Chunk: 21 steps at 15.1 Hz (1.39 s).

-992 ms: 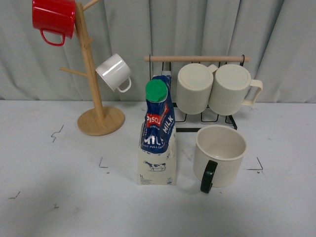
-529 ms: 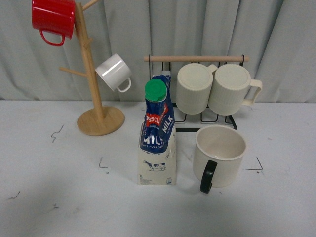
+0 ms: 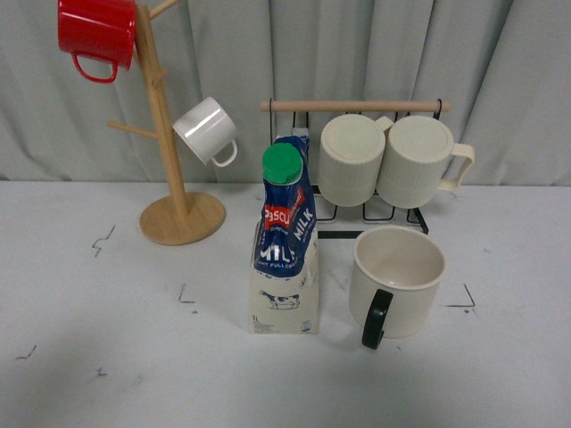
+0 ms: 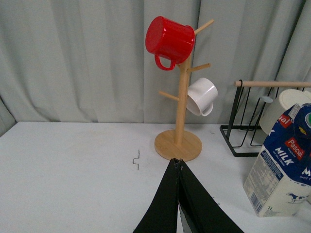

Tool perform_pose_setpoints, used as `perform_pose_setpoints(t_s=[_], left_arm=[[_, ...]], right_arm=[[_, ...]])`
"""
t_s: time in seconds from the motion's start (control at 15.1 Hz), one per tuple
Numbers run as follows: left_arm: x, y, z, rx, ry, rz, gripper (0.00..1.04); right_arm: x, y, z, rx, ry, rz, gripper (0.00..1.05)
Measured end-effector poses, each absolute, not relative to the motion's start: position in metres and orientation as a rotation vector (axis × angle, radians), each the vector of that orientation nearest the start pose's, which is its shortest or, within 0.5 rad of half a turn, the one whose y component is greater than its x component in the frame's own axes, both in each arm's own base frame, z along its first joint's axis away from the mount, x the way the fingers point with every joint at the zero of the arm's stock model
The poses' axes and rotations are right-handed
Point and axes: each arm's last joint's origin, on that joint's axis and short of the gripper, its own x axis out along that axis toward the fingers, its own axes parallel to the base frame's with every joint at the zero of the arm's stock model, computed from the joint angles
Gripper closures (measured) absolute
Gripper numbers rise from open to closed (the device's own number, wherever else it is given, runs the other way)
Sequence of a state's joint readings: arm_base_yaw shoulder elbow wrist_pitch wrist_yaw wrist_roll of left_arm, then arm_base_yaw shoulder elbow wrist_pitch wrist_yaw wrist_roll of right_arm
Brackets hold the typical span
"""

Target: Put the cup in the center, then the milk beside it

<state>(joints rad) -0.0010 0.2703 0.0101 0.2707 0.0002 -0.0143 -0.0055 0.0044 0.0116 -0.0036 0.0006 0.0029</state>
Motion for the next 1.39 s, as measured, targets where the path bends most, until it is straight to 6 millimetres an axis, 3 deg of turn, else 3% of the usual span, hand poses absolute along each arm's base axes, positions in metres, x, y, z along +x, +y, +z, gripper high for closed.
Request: perform_pose_setpoints(t_s=[0.46,0.53,0.73,0.79,1.39], left_arm=[[0.110,0.000,0.170,-0.014,-0.011,-0.001,1.03],[0.098,0.000,0.166,-0.014,0.001,-0.001,0.65],[0.098,0.000,0.166,-0.014,0.000,-0.001,0.16],[0.098,0.000,0.166,-0.013,0.000,-0.001,0.05],[0.098,0.000,0.166,-0.014,0.001,-0.001,0.07]], right_arm=[[0.097,-0.001,0.167,0.003,-0.004,-0.006,0.06],[0.097,-0.001,0.167,0.003,-0.004,-0.006,0.06],[0.097,-0.001,0.167,0.003,-0.004,-0.006,0.06],[0.097,-0.001,0.167,0.003,-0.004,-0.006,0.06],[0.097,-0.001,0.167,0.002,-0.004,-0.006,0.06]])
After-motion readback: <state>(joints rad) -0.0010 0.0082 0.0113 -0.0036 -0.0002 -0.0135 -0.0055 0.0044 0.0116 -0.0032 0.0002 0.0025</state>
